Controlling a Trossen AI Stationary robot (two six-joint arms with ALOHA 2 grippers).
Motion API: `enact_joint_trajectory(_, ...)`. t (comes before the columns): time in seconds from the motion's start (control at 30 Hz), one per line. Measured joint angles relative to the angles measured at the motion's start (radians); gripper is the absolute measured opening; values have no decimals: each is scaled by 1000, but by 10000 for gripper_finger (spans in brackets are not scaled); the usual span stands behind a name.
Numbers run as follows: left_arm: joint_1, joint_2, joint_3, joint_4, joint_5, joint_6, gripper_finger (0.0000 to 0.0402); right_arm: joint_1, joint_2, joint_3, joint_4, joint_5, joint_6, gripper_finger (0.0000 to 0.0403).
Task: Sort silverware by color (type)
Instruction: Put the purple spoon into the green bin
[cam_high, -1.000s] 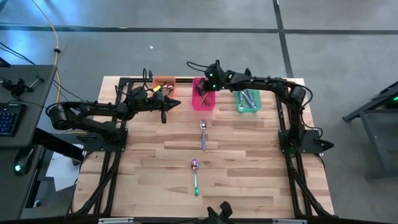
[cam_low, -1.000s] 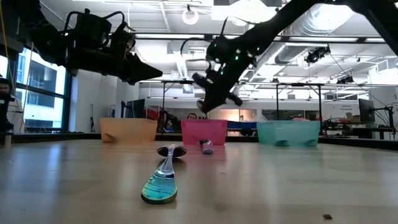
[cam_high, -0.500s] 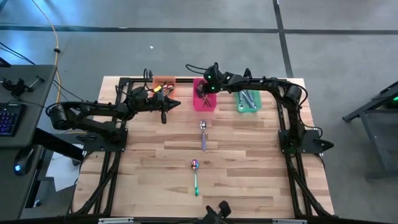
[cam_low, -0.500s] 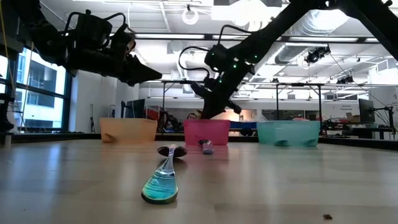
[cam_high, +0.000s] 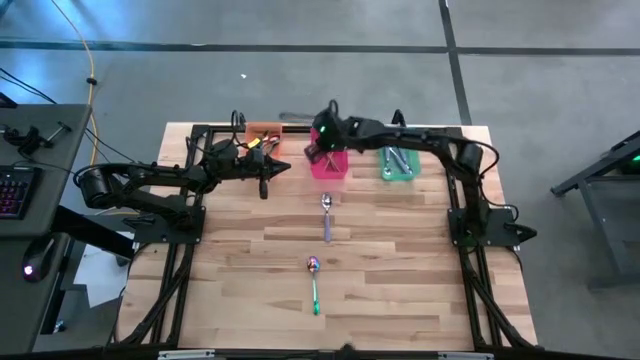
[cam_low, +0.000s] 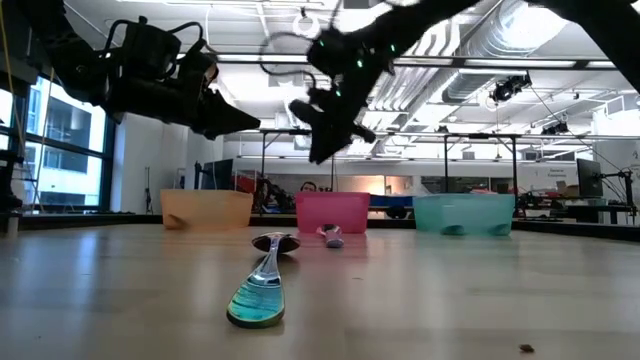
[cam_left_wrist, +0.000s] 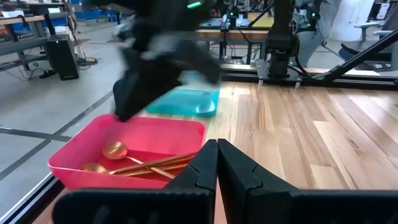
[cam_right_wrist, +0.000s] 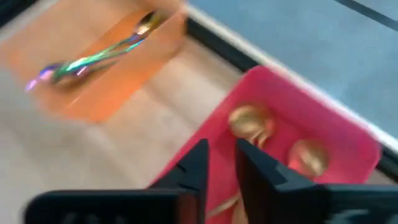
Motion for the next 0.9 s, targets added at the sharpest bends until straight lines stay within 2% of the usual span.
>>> enact_joint_trajectory(0.13, 2, 0, 0, -26, -26, 17, 0, 133, -1, -4, -34, 76, 61, 8)
enact_joint_trajectory(0.23, 2, 0, 0, -52, -63, 32, 0, 229, -1, -32, -51, 133, 172, 15)
enact_joint_trajectory(0.47, 2, 0, 0, -68, -61, 33, 0, 389, 0, -106, -118, 226, 517, 3)
enact_joint_trajectory(0.57, 2, 0, 0, -67, -61, 28, 0, 432, 0, -153, -172, 234, 713, 18)
enact_joint_trajectory(0.67, 2, 0, 0, -66, -61, 26, 0, 461, 3, -195, -164, 248, 824, 41)
enact_joint_trajectory(0.77, 2, 0, 0, -65, -61, 26, 0, 469, 9, -214, -142, 263, 884, 71)
enact_joint_trajectory(0.9, 2, 0, 0, -64, -60, 23, 0, 459, 31, -240, -71, 256, 878, 107)
